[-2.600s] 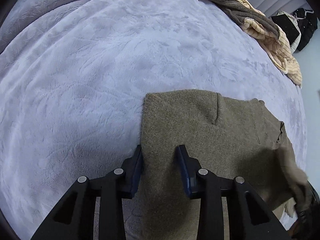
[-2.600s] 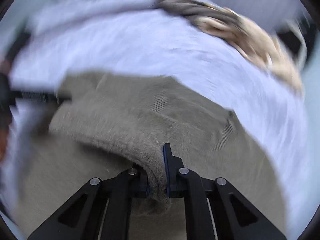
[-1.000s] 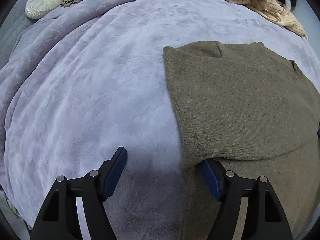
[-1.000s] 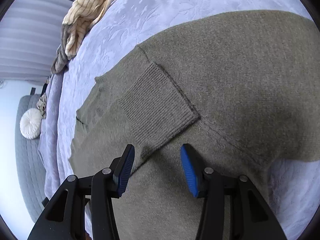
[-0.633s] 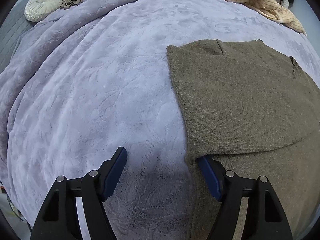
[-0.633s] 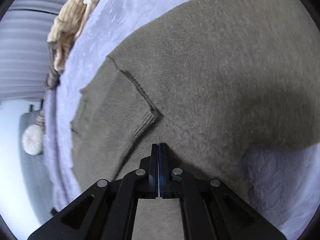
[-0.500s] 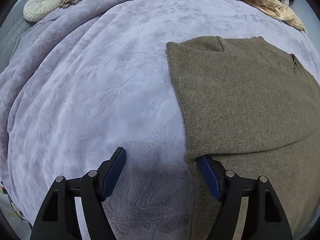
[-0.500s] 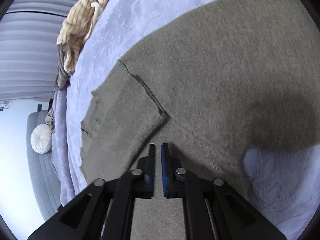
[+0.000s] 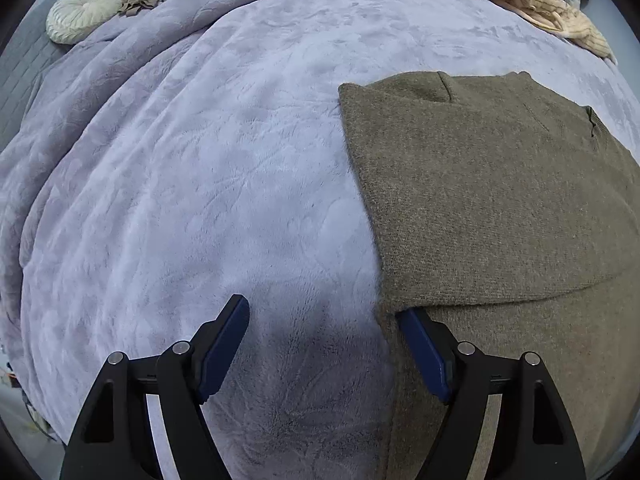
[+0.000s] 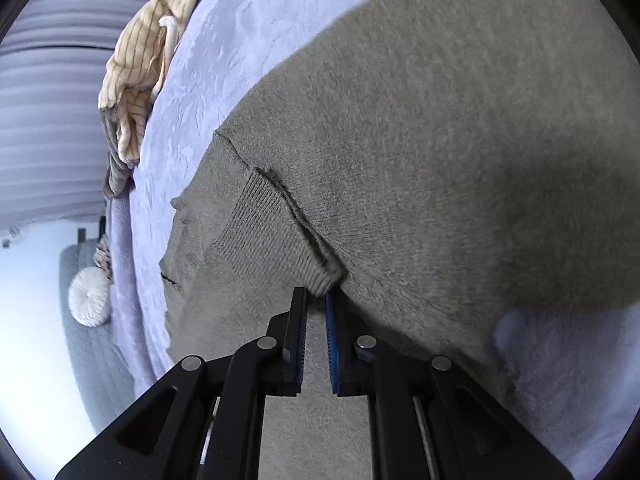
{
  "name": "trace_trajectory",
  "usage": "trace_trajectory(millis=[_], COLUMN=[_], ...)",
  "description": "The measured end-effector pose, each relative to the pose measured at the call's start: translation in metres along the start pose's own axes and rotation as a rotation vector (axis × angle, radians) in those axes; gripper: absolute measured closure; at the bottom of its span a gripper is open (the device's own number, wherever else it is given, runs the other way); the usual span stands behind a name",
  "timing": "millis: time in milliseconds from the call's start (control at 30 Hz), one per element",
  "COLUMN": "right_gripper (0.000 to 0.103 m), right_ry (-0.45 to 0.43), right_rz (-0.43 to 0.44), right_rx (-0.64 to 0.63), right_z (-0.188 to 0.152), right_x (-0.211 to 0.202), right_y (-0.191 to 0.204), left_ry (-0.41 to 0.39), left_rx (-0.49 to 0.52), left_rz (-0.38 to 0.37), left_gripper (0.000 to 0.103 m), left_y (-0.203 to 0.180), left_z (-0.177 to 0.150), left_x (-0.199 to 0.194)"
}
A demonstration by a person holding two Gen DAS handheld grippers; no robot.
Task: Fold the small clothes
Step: 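Grasp the other sleeve cuff with the right gripper and lift it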
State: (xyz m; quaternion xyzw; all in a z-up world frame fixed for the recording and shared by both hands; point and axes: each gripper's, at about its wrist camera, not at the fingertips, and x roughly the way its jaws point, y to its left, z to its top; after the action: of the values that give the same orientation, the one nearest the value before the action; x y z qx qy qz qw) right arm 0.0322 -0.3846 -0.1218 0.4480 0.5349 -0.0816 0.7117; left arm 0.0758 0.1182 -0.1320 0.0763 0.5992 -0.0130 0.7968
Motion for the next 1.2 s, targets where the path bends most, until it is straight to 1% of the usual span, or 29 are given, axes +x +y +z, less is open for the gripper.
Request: trace_trajectory(millis=[67,100,133,167,267,300,333,367,467,533,600,700,767,833,933,1100,1200], right_gripper=[0.074,0.053,0.037,0.034,0.033,0.030,0.022,0.020,0.017,0.001,0.000,0.000,0.000,0.000,0.000,0.000,0.000], right_ry=[0.012,0.019,0.024,0.026,0.034,0.036,0.039,0.039,0.025,-0.007,-0.055,-0.083,-0.106,-0.137,-0.205,-0.349,-0.412], right_rz=[0.008,0.023,0.036,0.043,0.049,0.061,0.074,0.083,0.129,0.161,0.169,0.153,0.130,0.107,0.083,0.089,0.106], right_rx=[-0.040,-0.048,-0.049,-0.049,-0.034,-0.024,-0.013,-0.003,0.038,0.070,0.086,0.112,0.126,0.151,0.221,0.359,0.434], right_z=[-0.007,-0.011,-0.016,-0.021,-0.037,-0.042,-0.047,-0.050,-0.059,-0.063,-0.064,-0.061,-0.056,-0.048,-0.035,-0.012,0.002], right_x=[-0.010,-0.015,-0.020,-0.026,-0.039,-0.043,-0.047,-0.051,-0.062,-0.070,-0.081,-0.094,-0.104,-0.118,-0.142,-0.182,-0.196], right_y=[0.002,0.001,-0.001,-0.004,-0.014,-0.019,-0.024,-0.029,-0.044,-0.054,-0.063,-0.078,-0.089,-0.104,-0.132,-0.182,-0.206], left_ry=[0.011,0.014,0.015,0.017,0.025,0.030,0.034,0.034,0.026,0.031,0.044,0.061,0.075,0.092,0.108,0.127,0.123], left_rx=[0.002,-0.003,-0.005,0.002,0.050,0.066,0.082,0.101,0.165,0.201,0.234,0.280,0.298,0.304,0.315,0.299,0.301], left_rz=[0.006,-0.002,-0.010,-0.015,-0.023,-0.036,-0.052,-0.070,-0.123,-0.170,-0.211,-0.257,-0.282,-0.303,-0.318,-0.345,-0.355], left_gripper=[0.024,0.024,0.024,0.024,0.024,0.024,0.024,0.024,0.024,0.024,0.024,0.024,0.024,0.024,0.024,0.024,0.024], left_y=[-0.001,-0.001,-0.002,-0.005,-0.023,-0.031,-0.039,-0.050,-0.086,-0.111,-0.131,-0.166,-0.188,-0.203,-0.226,-0.253,-0.267], left_z=[-0.003,-0.005,-0.008,-0.010,-0.015,-0.018,-0.019,-0.021,-0.024,-0.025,-0.023,-0.023,-0.024,-0.020,-0.016,-0.004,0.005], left_x=[-0.010,-0.016,-0.021,-0.028,-0.040,-0.043,-0.046,-0.051,-0.062,-0.067,-0.067,-0.070,-0.072,-0.068,-0.065,-0.060,-0.060])
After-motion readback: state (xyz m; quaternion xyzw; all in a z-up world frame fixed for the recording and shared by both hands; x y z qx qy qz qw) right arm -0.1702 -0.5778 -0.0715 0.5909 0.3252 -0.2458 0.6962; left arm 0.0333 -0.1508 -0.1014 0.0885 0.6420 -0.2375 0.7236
